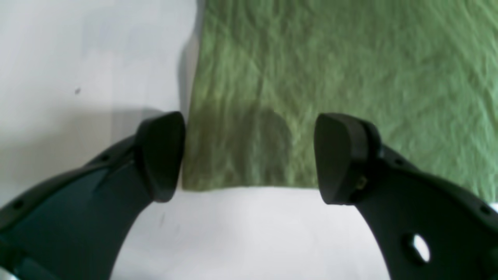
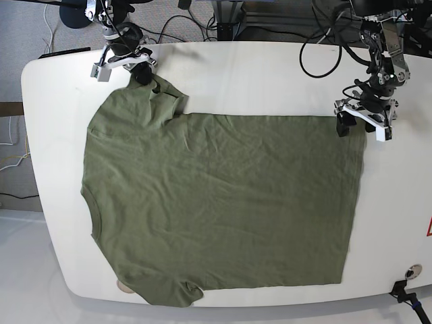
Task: Fold the T-shirt properly
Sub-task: 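Grasp the shirt edge with both grippers and lift it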
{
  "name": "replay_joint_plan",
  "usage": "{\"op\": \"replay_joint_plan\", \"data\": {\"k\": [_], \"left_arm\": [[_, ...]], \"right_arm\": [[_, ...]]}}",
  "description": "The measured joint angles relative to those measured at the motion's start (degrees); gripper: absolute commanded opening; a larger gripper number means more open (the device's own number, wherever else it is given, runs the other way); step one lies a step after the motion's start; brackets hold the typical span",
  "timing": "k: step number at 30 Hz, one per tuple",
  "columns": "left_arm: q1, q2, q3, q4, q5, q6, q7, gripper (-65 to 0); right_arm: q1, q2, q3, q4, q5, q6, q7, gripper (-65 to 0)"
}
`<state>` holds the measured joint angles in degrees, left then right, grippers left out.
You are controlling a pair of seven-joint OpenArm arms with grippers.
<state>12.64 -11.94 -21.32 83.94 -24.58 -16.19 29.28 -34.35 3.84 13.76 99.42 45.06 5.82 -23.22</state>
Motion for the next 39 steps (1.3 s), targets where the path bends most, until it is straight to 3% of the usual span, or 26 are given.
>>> {"op": "replay_joint_plan", "data": {"k": [2,6,8,14,16,26,35,39], "left_arm": [[-1.2,0.0,0.0,-1.0,-0.1,-0.1,-0.1,-20.8],[-1.9,-0.1,0.0,-2.1,-0.4,0.0,-0.1,-44.7],[-1.8,-0.1,0.0,-2.3,-0.5,0.1,-0.2,-52.8],[-1.5,0.0,0.0,-2.4,-0.6,0.1,0.0,-57.4],[-1.5,0.0,-0.1,-2.4,-0.6,0.1,0.0,-65.0],[1.0,0.0,-0.4,0.5,-0.5,0.1,1.2,-65.0],[11.7,0.1,-3.2,8.7,0.0,0.1,2.4,-65.0],[17.0,-1.8,-3.1,11.8,0.0,0.1,2.3,-65.0]], "right_arm": [[0.0,0.0,0.0,0.0,0.0,0.0,0.0,-65.0],[0.0,0.0,0.0,0.0,0.0,0.0,0.0,-65.0],[0.0,0.0,0.0,0.0,0.0,0.0,0.0,-65.0],[0.7,0.0,0.0,0.0,0.0,-0.2,-0.4,-65.0],[0.7,0.0,0.0,0.0,0.0,-0.2,-0.4,-65.0],[0.5,0.0,0.0,1.7,-1.4,-1.4,-1.6,-65.0],[-8.9,0.1,0.3,9.4,-1.5,-1.9,-2.3,-65.0],[-14.4,0.0,0.1,12.0,-1.6,-1.9,-2.3,-65.0]]}}
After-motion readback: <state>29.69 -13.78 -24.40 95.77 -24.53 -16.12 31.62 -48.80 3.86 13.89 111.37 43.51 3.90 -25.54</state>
